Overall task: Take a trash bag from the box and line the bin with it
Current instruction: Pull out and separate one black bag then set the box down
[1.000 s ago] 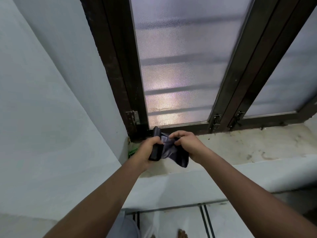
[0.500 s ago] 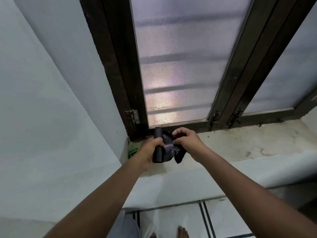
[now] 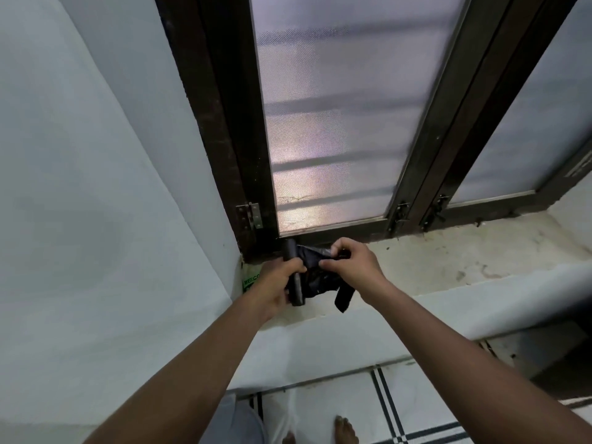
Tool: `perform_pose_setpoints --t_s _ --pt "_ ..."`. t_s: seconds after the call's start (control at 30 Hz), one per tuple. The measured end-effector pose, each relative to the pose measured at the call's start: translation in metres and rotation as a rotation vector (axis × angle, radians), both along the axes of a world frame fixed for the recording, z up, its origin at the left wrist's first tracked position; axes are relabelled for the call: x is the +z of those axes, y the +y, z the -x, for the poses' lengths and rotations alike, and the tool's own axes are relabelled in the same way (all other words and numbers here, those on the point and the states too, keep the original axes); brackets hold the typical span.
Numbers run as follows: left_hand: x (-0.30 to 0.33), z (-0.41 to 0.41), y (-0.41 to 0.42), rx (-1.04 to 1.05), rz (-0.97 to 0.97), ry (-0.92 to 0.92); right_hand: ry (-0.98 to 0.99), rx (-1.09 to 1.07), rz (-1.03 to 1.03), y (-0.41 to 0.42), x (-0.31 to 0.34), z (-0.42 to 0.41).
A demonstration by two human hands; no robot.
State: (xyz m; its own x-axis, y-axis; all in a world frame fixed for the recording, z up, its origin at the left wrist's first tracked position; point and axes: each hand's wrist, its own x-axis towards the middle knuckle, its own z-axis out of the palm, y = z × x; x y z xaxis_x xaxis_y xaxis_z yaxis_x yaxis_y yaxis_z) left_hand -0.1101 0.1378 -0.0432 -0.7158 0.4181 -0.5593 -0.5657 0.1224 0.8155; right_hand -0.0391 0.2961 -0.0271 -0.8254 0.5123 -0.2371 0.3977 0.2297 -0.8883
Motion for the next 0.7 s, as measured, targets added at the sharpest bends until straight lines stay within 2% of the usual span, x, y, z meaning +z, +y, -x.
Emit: perform_pose_setpoints --t_s 0.17,0.27,0.53,0.7 --pt "-0.006 0.003 -0.005 -0.025 0.000 0.035 -0.048 0.068 0.052 -0.014 0.003 0.002" --pt "-0.005 0.003 -0.010 -0.013 0.038 0.000 -0.071 -0.020 0.075 -0.020 0.005 0.002" --pt "-0.004 0.003 -0.014 -0.038 -0.064 -0.062 0.032 -0.013 0.082 -0.019 -0.002 -0.004" --pt "-0.001 0.005 -0.012 0.010 -0.066 -0.079 0.026 0.124 0.128 -0.012 0.003 0.003"
